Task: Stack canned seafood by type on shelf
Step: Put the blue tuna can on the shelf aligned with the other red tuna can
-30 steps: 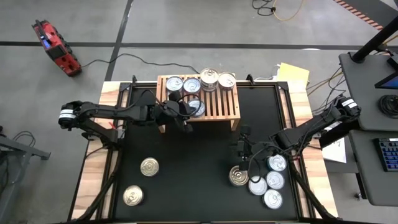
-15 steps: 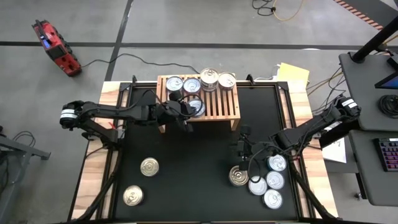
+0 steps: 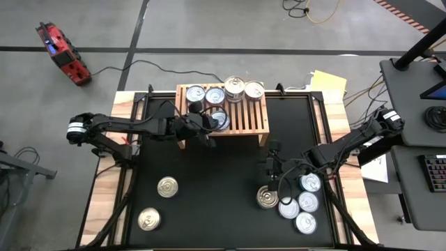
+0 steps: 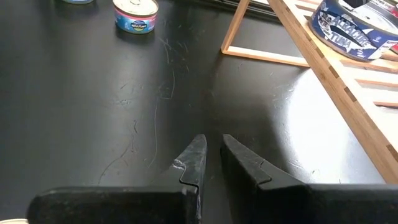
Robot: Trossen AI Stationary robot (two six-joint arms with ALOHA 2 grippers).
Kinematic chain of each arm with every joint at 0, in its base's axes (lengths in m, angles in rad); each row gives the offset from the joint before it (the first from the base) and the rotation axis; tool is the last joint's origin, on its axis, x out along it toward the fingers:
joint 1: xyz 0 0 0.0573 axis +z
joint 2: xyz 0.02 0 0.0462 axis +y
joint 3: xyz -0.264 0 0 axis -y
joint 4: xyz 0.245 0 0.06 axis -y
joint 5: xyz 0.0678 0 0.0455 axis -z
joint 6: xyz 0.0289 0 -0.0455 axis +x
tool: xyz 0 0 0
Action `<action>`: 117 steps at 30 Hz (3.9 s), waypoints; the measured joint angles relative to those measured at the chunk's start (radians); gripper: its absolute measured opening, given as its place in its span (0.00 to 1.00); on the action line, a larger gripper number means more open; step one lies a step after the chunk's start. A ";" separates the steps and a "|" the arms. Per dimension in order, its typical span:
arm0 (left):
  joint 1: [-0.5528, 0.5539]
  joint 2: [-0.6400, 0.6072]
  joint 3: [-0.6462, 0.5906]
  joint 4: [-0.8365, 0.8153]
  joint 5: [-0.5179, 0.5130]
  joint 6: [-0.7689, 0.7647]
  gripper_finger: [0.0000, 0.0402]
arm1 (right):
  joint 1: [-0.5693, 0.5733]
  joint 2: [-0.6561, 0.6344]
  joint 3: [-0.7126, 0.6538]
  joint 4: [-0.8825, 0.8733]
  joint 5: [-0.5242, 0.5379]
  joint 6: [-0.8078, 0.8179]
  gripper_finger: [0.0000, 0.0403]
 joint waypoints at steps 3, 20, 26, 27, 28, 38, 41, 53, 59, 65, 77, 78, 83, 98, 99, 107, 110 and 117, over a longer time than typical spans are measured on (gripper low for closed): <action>0.001 0.000 0.000 -0.008 -0.071 -0.004 0.00 | 0.000 0.000 0.000 0.000 0.000 0.001 0.10; 0.001 -0.006 0.059 -0.026 -0.171 0.028 0.00 | 0.000 0.000 0.000 -0.001 0.000 0.006 0.10; -0.004 -0.007 0.121 -0.064 0.003 0.041 0.00 | 0.000 0.000 -0.001 -0.003 0.000 0.007 0.10; -0.005 -0.007 0.127 -0.075 0.117 0.050 0.00 | 0.000 0.000 -0.004 -0.004 0.000 0.007 0.10; -0.005 -0.007 0.129 -0.081 0.250 0.059 0.00 | 0.000 0.000 -0.006 -0.005 0.000 0.007 0.10; -0.030 0.024 0.101 -0.131 0.414 0.039 0.00 | 0.000 0.000 -0.027 -0.003 0.000 0.007 0.10; -0.029 0.030 0.099 -0.131 0.285 0.027 0.00 | 0.000 0.000 -0.027 -0.003 0.000 0.009 0.10; -0.028 0.032 0.097 -0.170 0.159 0.024 0.00 | 0.000 0.000 -0.027 -0.002 0.000 0.011 0.10; -0.027 0.032 0.097 -0.174 0.115 0.023 0.00 | 0.000 0.000 -0.027 -0.001 0.000 0.011 0.10; -0.028 0.032 0.097 -0.174 0.114 0.006 0.00 | 0.000 0.000 -0.027 -0.001 0.000 0.019 0.10; -0.017 0.033 0.158 -0.043 0.019 0.024 0.00 | 0.000 0.000 -0.027 0.000 0.000 0.021 0.10; -0.010 0.037 0.158 -0.024 -0.002 0.024 0.00 | 0.000 0.000 -0.027 0.000 0.000 0.022 0.10; -0.001 0.080 0.173 -0.010 -0.006 0.021 0.00 | 0.000 0.000 -0.028 0.000 0.000 0.025 0.10; -0.001 0.142 0.242 -0.263 -0.139 -0.023 0.00 | 0.000 0.000 -0.028 -0.001 0.000 0.024 0.10; -0.001 0.142 0.245 -0.274 -0.141 -0.025 0.00 | 0.000 0.000 -0.028 0.000 0.000 0.024 0.10; -0.001 0.142 0.250 -0.316 -0.145 -0.030 0.00 | 0.000 0.000 -0.028 0.000 0.000 0.025 0.10; -0.001 0.142 0.249 -0.338 -0.148 -0.038 0.00 | 0.000 0.000 -0.028 0.000 0.000 0.025 0.10; -0.001 0.141 0.249 -0.366 -0.197 -0.063 0.00 | 0.000 0.000 -0.028 0.000 0.000 0.025 0.10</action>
